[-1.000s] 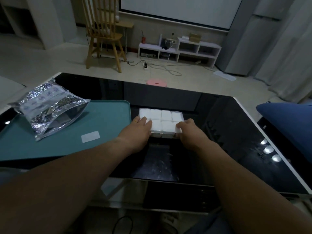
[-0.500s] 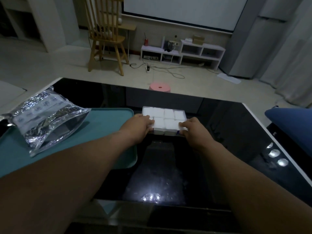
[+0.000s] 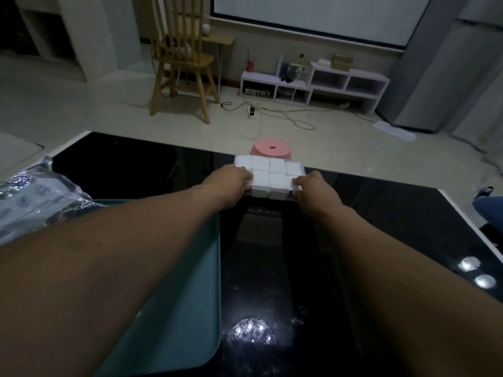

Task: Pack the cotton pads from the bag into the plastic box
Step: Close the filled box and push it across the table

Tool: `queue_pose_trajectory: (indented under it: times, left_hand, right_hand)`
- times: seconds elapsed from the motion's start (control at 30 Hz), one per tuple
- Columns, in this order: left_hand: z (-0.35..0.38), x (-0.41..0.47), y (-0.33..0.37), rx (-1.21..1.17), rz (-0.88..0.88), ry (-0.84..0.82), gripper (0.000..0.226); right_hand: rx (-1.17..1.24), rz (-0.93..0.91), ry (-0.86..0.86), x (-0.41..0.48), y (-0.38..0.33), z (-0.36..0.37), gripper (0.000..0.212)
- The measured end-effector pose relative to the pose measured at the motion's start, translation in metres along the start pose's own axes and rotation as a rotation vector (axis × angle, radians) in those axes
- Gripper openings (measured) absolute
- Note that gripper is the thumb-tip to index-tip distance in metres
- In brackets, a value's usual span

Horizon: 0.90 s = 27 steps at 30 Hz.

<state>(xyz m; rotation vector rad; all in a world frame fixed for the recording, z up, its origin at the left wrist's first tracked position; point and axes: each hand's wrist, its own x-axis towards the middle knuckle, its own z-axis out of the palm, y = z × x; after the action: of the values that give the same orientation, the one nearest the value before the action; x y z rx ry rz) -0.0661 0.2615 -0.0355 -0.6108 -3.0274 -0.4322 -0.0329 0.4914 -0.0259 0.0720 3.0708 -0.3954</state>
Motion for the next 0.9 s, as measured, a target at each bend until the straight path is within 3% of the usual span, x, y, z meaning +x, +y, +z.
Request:
queue_pose_trajectory:
  times: [0.07,0.13,0.23,0.33,0.47,0.57,0.63,0.73,0.83,0.9]
  left_hand:
    - [-0.005,0.003,0.001,0.052,-0.024,-0.06,0.032]
    - [-0.012,-0.003,0.004,0.105,-0.016,-0.104,0.059]
    - [-0.028,-0.029,0.013,-0.003,-0.004,-0.005,0.079]
    - [-0.052,-0.083,0.018,-0.096,-0.01,0.094,0.055]
    - [-0.081,-0.196,0.0,-0.189,-0.045,0.227,0.03]
    - [-0.099,-0.272,-0.024,-0.223,-0.045,0.362,0.022]
    - [-0.107,-0.316,-0.047,-0.154,-0.079,0.489,0.017]
    - [-0.106,-0.354,-0.078,0.065,-0.265,0.476,0.037]
    - [-0.098,-0.364,-0.098,0.108,-0.488,0.298,0.058]
    - [-0.093,-0.366,-0.11,0.073,-0.572,0.305,0.06]
  right_hand:
    - [-0.049,0.017,-0.026,-0.005,-0.004,-0.004,0.045]
    - [-0.093,0.02,-0.029,-0.017,-0.013,-0.009,0.063]
    - [-0.009,-0.02,0.08,-0.045,-0.039,-0.012,0.078]
    - [0.113,-0.099,0.106,-0.086,-0.083,-0.01,0.062]
    - [0.263,-0.271,0.126,-0.16,-0.152,0.007,0.018]
    - [0.234,-0.392,-0.031,-0.2,-0.191,0.033,0.019]
    - [0.172,-0.438,-0.173,-0.219,-0.214,0.052,0.039]
    - [0.019,-0.442,-0.267,-0.23,-0.232,0.076,0.063]
    - [-0.035,-0.426,-0.181,-0.225,-0.238,0.091,0.034]
    - [0.005,-0.393,-0.143,-0.22,-0.242,0.096,0.017]
